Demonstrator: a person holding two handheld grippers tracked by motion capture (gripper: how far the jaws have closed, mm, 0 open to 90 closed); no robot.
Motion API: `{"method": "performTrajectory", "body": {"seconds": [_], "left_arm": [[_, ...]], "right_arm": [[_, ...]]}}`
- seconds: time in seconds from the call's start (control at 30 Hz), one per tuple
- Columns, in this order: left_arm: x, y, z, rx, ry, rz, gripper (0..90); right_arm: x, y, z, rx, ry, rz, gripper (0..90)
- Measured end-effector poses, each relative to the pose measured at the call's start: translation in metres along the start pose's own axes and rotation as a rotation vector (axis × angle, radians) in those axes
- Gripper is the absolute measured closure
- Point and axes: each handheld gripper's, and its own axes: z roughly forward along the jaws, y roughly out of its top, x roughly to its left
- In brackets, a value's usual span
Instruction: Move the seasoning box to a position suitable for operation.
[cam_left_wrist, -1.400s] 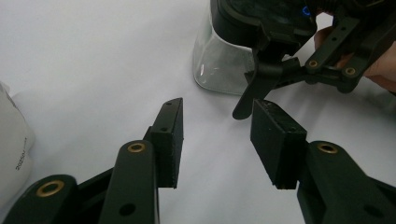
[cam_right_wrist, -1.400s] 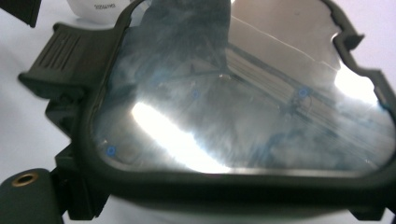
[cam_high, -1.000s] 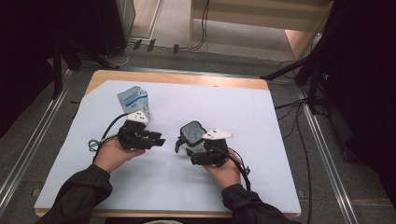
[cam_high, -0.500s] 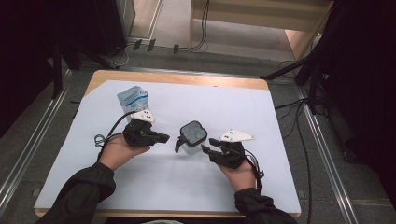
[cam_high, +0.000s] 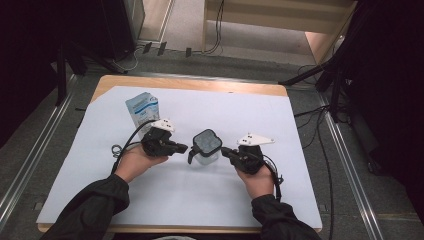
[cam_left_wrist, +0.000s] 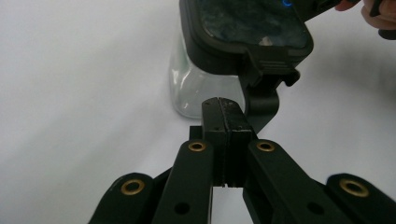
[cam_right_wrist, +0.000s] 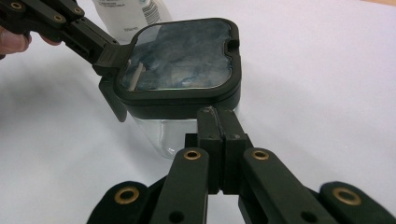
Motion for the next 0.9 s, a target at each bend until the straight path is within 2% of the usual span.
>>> {"method": "performTrajectory", "body": {"seconds": [0.2,0.33,0.6,0.8,0.9], "left_arm": [[-0.002,0.001,0.008,0.016,-0.001,0.008,90.0],[-0.001,0.001,0.009,0.005,-0.016,0.007,90.0],[-0.005,0.001,0.008,0.000,-0.016,-0.003,90.0],[-0.009,0.000,0.008,-0.003,-0.006,0.003,90.0],[-0.012,0.000,0.008,-0.008,-0.013,0.002,90.0]], "right_arm": [[-0.001,0.001,0.001,-0.008,0.007,-0.007,90.0],[-0.001,0.001,0.001,-0.004,0.010,0.001,90.0],[-0.005,0.003,0.003,-0.003,0.017,0.008,90.0],[-0.008,0.005,0.007,-0.011,0.025,0.038,90.0],[-0.008,0.006,0.010,-0.003,0.030,0.034,90.0]]}}
